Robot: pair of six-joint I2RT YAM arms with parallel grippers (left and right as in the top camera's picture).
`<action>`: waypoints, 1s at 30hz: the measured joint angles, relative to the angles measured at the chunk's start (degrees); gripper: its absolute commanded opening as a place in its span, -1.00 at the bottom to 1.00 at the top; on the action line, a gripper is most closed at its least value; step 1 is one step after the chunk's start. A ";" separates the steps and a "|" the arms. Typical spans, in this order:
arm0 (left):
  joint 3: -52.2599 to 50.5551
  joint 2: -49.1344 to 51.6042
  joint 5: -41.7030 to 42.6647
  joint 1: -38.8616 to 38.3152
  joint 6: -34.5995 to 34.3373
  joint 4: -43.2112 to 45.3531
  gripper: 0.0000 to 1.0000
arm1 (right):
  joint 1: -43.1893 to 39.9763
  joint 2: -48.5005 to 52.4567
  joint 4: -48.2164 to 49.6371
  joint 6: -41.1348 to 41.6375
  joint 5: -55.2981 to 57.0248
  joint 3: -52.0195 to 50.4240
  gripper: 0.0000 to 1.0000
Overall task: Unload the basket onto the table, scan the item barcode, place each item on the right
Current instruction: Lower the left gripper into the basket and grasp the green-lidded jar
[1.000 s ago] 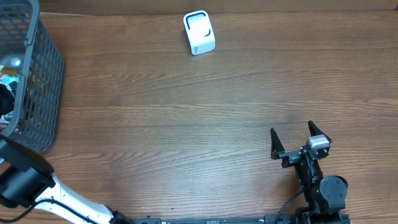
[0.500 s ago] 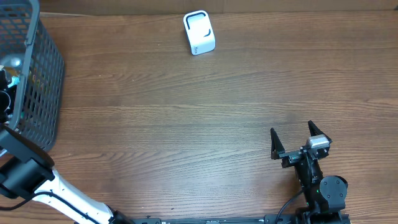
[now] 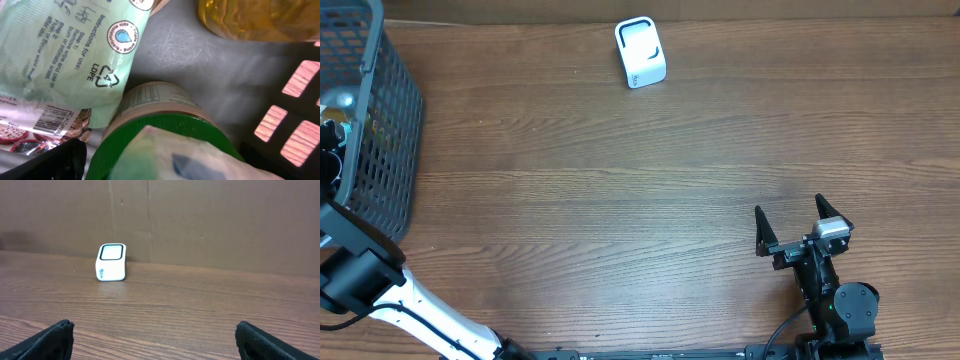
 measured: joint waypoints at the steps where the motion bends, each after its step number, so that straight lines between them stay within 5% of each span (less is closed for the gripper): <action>1: 0.00 0.07 -0.04 0.00 -0.04 0.00 0.83 | 0.00 0.02 0.00 0.00 0.00 0.00 1.00; 9: 0.07 0.09 -0.48 0.00 0.52 -0.02 0.14 | 0.00 0.00 0.02 -0.02 0.02 0.00 1.00; 15: 1.88 0.17 -0.90 0.00 -0.87 -2.99 0.02 | 0.00 0.02 0.00 0.00 0.00 0.00 1.00; 22: 15.28 -0.66 -1.11 0.00 -6.73 -8.04 0.00 | 0.00 0.00 0.00 0.00 0.02 0.00 1.00; 30: 25.07 -12.41 -0.68 -0.02 -15.58 -7.06 -0.14 | 0.00 0.00 0.00 0.00 0.04 0.00 1.00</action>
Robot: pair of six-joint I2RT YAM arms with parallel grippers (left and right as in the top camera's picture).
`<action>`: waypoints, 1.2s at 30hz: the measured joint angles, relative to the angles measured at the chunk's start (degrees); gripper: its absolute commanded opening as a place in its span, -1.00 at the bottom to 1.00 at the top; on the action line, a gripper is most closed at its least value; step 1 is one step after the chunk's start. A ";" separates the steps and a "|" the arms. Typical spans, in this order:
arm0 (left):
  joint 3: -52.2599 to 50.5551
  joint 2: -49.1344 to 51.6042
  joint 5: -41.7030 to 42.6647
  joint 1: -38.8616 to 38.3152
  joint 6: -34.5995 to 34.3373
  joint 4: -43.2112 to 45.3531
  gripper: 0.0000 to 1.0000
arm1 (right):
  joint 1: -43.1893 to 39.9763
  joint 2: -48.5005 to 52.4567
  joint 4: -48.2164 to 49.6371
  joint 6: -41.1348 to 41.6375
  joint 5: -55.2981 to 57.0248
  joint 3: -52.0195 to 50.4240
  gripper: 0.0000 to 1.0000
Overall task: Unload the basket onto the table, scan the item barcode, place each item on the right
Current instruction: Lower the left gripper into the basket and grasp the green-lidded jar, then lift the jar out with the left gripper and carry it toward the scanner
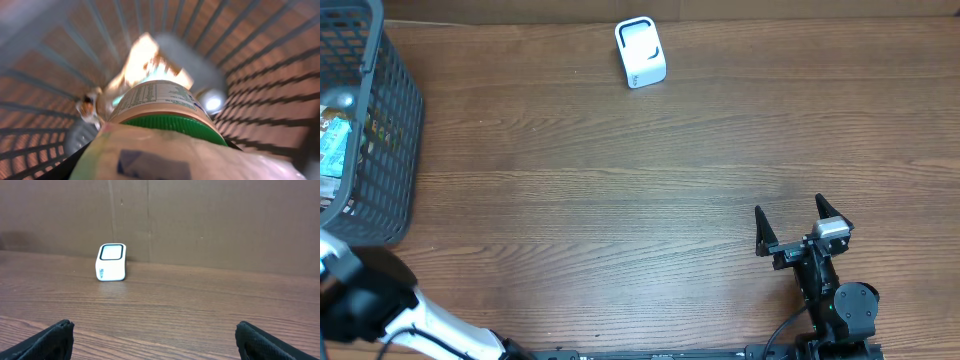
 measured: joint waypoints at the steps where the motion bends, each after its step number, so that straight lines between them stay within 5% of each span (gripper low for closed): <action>1: 0.52 -1.86 0.37 -0.09 -1.29 0.22 -0.14 | 0.02 0.00 0.02 -0.02 -0.02 0.00 1.00; 15: 2.10 -11.93 6.19 -16.00 -8.55 -12.39 -0.16 | 0.00 0.00 0.02 -0.04 -0.02 0.00 1.00; 23: 2.08 -11.91 6.40 -30.36 -10.93 -17.86 -0.62 | 0.00 0.02 0.02 0.00 -0.02 0.00 1.00; 36: 1.81 -11.61 7.06 -52.61 -13.73 -17.88 -0.69 | 0.00 0.00 0.00 -0.02 -0.02 0.00 1.00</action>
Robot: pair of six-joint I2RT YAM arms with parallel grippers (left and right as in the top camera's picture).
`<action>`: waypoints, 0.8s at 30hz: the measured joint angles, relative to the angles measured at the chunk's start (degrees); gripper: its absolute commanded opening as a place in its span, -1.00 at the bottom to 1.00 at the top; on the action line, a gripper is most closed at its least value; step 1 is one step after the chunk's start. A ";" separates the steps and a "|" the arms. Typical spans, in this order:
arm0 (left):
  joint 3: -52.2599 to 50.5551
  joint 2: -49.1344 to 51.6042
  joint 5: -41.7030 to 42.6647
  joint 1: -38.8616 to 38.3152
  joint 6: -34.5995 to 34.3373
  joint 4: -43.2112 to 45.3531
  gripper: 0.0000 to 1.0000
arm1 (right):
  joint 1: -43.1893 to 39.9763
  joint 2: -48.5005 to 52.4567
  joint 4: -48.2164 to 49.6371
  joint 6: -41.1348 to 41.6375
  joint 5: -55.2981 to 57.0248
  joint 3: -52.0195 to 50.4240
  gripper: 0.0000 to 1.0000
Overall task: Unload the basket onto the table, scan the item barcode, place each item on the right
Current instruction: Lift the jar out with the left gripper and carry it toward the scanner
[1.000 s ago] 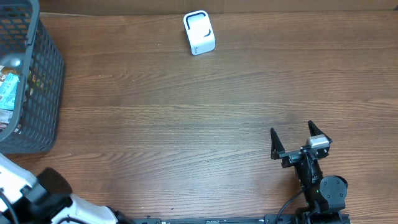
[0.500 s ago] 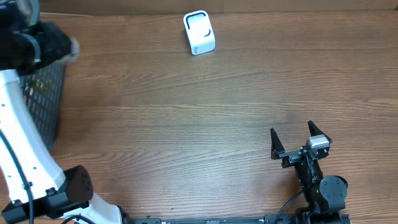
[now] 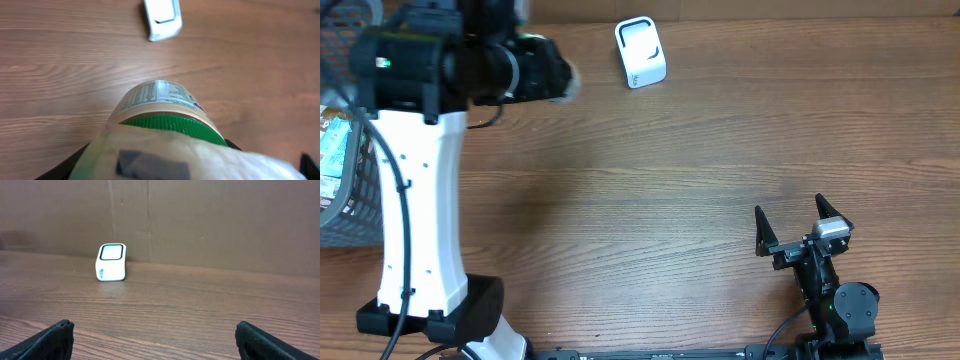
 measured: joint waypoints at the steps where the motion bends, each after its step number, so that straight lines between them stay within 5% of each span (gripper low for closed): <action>1: 0.00 0.00 0.07 -1.11 0.00 -0.04 -0.70 | 0.00 0.02 0.02 0.02 0.00 0.00 1.00; 24: -0.02 0.00 0.04 -17.18 -0.46 -3.10 -0.81 | 0.00 0.00 0.00 0.02 -0.02 0.00 1.00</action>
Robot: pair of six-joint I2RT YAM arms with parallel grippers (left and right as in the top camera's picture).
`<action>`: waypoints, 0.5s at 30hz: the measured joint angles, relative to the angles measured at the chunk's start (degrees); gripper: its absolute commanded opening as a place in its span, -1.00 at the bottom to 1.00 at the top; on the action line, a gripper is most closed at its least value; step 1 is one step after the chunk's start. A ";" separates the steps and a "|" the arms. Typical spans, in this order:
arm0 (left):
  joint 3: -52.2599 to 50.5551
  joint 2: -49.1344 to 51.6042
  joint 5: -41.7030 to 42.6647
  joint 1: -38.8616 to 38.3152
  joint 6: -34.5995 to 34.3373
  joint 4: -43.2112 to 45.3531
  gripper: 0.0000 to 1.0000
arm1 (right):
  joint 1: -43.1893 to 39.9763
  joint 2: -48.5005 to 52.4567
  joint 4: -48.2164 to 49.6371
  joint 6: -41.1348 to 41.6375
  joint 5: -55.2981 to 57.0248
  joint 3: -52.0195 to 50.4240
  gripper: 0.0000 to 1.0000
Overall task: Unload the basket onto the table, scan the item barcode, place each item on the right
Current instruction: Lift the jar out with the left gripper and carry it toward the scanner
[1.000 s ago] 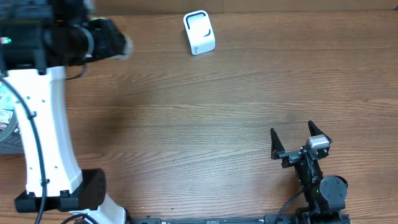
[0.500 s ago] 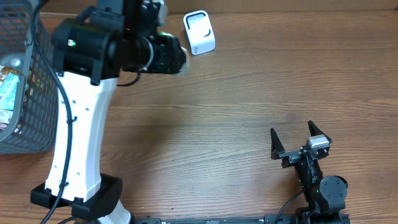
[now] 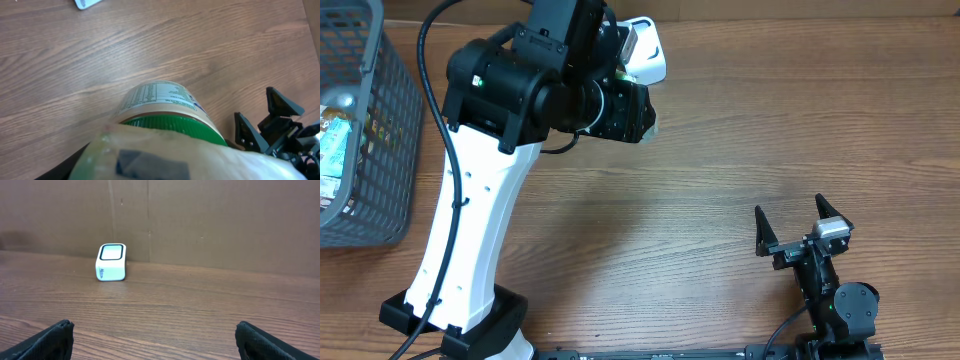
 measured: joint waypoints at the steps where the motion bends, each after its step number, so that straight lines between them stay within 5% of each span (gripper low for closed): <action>1: -0.04 0.00 0.02 -0.35 -0.22 -0.09 -0.82 | 0.02 0.02 0.02 -0.02 0.02 0.00 1.00; 15: -15.80 0.17 -5.70 -4.85 -8.83 5.38 -0.78 | 0.00 0.02 0.04 -0.02 0.02 0.00 1.00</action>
